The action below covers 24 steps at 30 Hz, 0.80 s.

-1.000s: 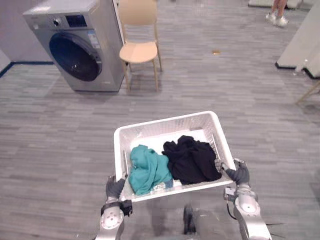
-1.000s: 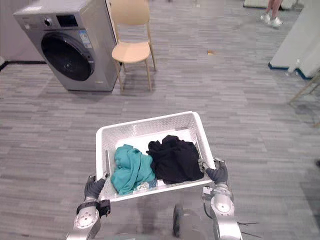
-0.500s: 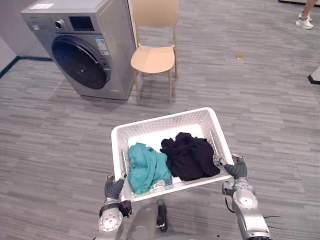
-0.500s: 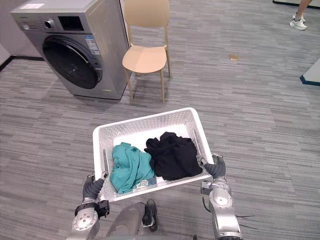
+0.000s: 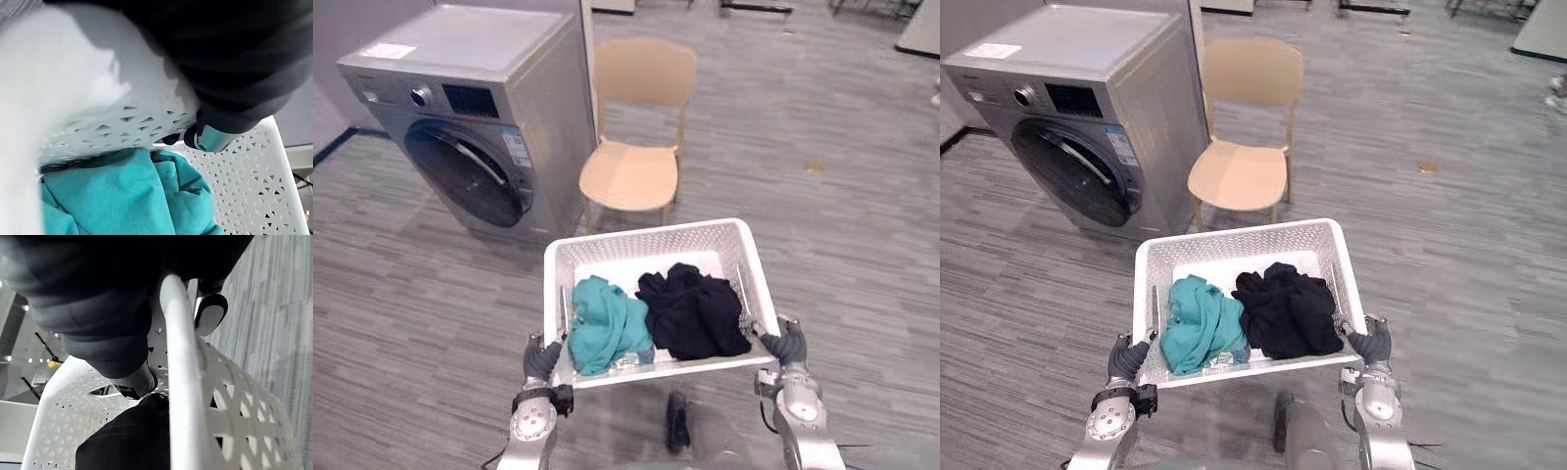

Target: Pick up the laundry basket with both hands and put the clothes into the washing machine.

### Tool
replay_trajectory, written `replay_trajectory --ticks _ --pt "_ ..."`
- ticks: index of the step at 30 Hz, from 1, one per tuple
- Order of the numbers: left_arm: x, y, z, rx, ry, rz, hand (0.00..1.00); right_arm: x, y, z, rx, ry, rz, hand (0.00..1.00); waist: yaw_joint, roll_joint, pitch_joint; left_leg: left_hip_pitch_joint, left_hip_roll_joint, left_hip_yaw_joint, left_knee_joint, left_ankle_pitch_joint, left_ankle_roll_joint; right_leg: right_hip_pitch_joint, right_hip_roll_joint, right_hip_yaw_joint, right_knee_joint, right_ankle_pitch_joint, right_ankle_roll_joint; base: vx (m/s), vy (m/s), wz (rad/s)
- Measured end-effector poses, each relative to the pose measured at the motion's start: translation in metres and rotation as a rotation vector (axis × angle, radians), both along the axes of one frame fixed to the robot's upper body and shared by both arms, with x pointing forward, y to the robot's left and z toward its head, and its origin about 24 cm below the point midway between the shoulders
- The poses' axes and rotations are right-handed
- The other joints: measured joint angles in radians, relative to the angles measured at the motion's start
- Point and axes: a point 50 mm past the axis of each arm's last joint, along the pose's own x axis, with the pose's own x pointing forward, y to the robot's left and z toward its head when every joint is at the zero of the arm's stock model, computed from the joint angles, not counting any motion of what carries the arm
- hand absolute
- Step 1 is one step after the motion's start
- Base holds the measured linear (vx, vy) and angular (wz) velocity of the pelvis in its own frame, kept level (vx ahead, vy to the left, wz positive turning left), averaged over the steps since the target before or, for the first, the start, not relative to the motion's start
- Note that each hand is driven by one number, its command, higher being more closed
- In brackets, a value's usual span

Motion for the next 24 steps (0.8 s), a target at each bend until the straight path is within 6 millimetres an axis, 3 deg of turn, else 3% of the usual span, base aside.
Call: replay_trajectory --ticks 2,4,5,6,7,8,9,11,12,14,15,16,18,20,22,23,24 --pt "0.0 0.001 0.001 0.001 -0.005 -0.01 1.0 -0.001 0.0 -0.001 0.01 0.002 -0.007 1.0 0.035 -0.026 0.001 -0.127 0.015 0.046 0.006 -0.095 0.06 0.083 -0.02 0.018 -0.063 -0.018 0.017 0.57 0.028 -0.08" --pt "0.001 0.001 0.001 0.0 -0.008 -0.011 1.0 0.0 0.0 0.001 0.008 -0.007 -0.01 1.0 0.055 -0.033 0.001 -0.246 0.009 0.066 -0.169 -0.174 0.076 0.166 -0.057 0.03 -0.126 -0.037 0.049 0.59 0.115 -0.09" --pt "0.001 0.0 0.002 -0.001 -0.01 -0.012 1.0 0.0 0.0 0.001 0.008 -0.007 -0.011 1.0 0.055 -0.034 0.002 -0.266 0.0 0.064 -0.252 -0.174 0.076 0.187 -0.071 0.03 -0.136 -0.043 0.067 0.45 0.177 0.0" --pt "0.001 -0.001 0.002 -0.006 -0.014 -0.013 1.0 -0.001 -0.001 0.001 0.005 -0.006 -0.016 1.0 0.061 -0.037 0.003 -0.284 -0.03 0.048 -0.46 -0.157 0.049 0.222 -0.103 0.03 -0.142 -0.063 0.107 0.57 0.268 -0.05" --pt "0.001 -0.003 0.003 -0.012 -0.016 -0.016 1.0 -0.002 -0.004 0.0 -0.003 -0.001 -0.021 1.0 0.066 -0.027 -0.003 -0.256 -0.063 0.007 -0.743 -0.068 -0.01 0.251 -0.112 0.039 -0.141 -0.099 0.149 0.56 0.281 -0.06" --pt "0.002 -0.002 0.002 -0.006 -0.013 -0.02 1.0 -0.001 -0.005 -0.003 -0.003 0.012 -0.022 1.0 0.064 -0.027 -0.003 -0.237 -0.075 0.007 -0.75 0.018 0.058 0.278 -0.126 0.057 -0.146 -0.121 0.168 0.68 0.335 0.06" --pt "0.004 0.002 0.002 0.016 -0.01 -0.026 1.0 0.002 0.0 -0.013 0.031 0.048 -0.032 1.0 0.056 -0.087 -0.013 -0.218 -0.12 0.034 -0.749 -0.007 0.076 0.295 -0.174 0.092 -0.155 -0.112 0.152 0.56 0.261 0.12" --pt "0.003 0.003 0.002 0.021 -0.007 -0.028 1.0 0.003 0.0 -0.012 0.028 0.044 -0.028 1.0 0.058 -0.091 -0.015 -0.237 -0.115 0.046 -0.645 -0.097 0.1 0.295 -0.181 0.124 -0.122 -0.072 0.152 0.61 0.29 -0.12" --pt "0.002 0.003 0.001 0.023 0.001 -0.031 1.0 0.004 0.001 -0.01 0.031 0.033 -0.028 1.0 0.066 -0.097 -0.014 -0.217 -0.117 0.069 -0.606 -0.153 0.111 0.284 -0.201 0.15 -0.049 -0.069 0.159 0.59 0.305 -0.51" --pt "0.001 0.003 0.001 0.027 0.006 -0.038 1.0 0.001 0.001 -0.013 0.029 0.045 -0.029 1.0 0.068 -0.101 -0.012 -0.143 -0.126 0.112 -0.612 -0.219 0.121 0.189 -0.238 0.197 0.207 -0.039 0.215 0.43 0.225 -0.57" --pt "0.001 0.007 0.001 0.044 0.006 -0.045 1.0 0.002 0.003 -0.013 0.029 0.046 -0.027 1.0 0.061 -0.111 -0.002 -0.081 -0.143 0.133 -0.636 -0.246 0.122 0.075 -0.265 0.232 0.474 -0.015 0.25 0.38 0.158 -0.49" --pt "0.0 0.009 0.001 0.054 0.012 -0.047 1.0 0.0 0.005 -0.016 0.035 0.058 -0.029 1.0 0.039 -0.114 0.004 -0.009 -0.155 0.151 -0.665 -0.266 0.124 -0.018 -0.279 0.225 0.674 -0.032 0.22 0.37 0.131 -0.43" --pt "-0.002 0.011 0.0 0.062 0.019 -0.049 1.0 -0.005 0.008 -0.026 0.045 0.103 -0.032 1.0 0.017 -0.111 0.006 0.101 -0.157 0.186 -0.744 -0.273 0.123 -0.123 -0.278 0.152 0.748 -0.058 0.176 0.34 0.079 -0.38" --pt "0.001 0.012 0.001 0.069 0.013 -0.051 1.0 -0.004 0.008 -0.025 0.045 0.094 -0.031 1.0 0.008 -0.109 0.005 0.18 -0.156 0.223 -0.816 -0.283 0.106 -0.236 -0.268 0.026 0.595 -0.086 0.13 0.34 0.032 -0.5" --pt "0.001 0.012 0.001 0.071 0.014 -0.052 1.0 -0.004 0.008 -0.025 0.044 0.093 -0.029 1.0 -0.001 -0.114 0.002 0.2 -0.153 0.235 -0.831 -0.289 0.094 -0.261 -0.244 -0.018 0.446 -0.083 0.118 0.37 -0.045 -0.22" --pt "-0.001 0.013 -0.004 0.074 0.035 -0.053 1.0 -0.005 0.009 -0.026 0.045 0.101 -0.026 1.0 -0.015 -0.136 -0.01 0.227 -0.158 0.235 -0.827 -0.304 0.068 -0.272 -0.182 -0.025 0.225 0.001 0.069 0.52 -0.088 -0.04" --pt "-0.001 0.01 -0.011 0.061 0.061 -0.054 1.0 -0.005 0.008 -0.03 0.041 0.117 -0.027 1.0 -0.019 -0.129 -0.017 0.239 -0.149 0.211 -0.824 -0.309 0.059 -0.255 -0.151 -0.005 0.207 0.055 0.026 0.47 -0.053 -0.06"
